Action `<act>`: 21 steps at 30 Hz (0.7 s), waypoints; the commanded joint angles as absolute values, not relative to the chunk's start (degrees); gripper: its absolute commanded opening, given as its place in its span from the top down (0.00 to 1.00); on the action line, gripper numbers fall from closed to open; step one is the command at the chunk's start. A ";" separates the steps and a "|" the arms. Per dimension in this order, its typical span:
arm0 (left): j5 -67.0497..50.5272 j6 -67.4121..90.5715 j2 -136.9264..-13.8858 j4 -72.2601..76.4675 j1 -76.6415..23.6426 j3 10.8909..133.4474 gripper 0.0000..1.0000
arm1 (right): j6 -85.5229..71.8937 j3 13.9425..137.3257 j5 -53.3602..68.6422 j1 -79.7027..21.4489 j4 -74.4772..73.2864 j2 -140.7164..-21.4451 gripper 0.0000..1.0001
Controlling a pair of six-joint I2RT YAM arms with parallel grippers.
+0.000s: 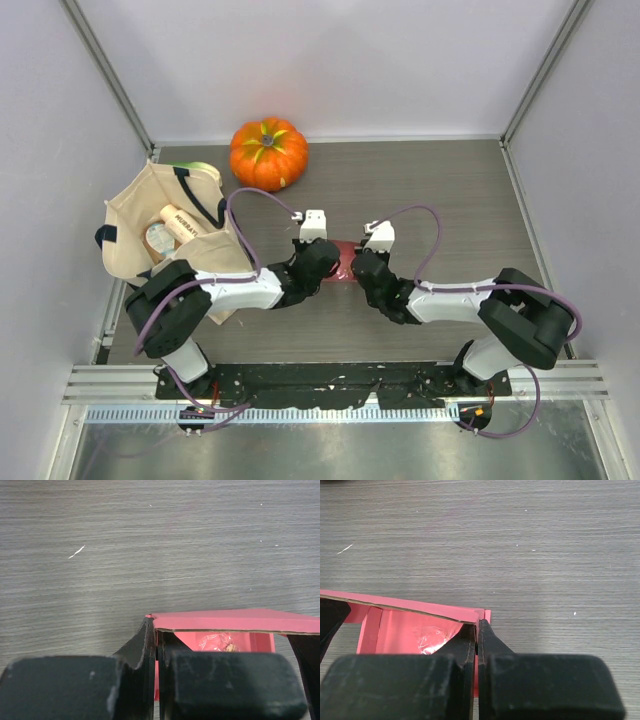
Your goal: Fold the paper box
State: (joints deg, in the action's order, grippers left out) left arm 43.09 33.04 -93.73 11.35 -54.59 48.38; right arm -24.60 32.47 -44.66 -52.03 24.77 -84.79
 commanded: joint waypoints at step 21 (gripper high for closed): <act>60.29 38.23 -95.62 25.74 -61.87 36.04 1.00 | -28.21 15.47 -64.25 -61.52 53.87 -86.04 0.97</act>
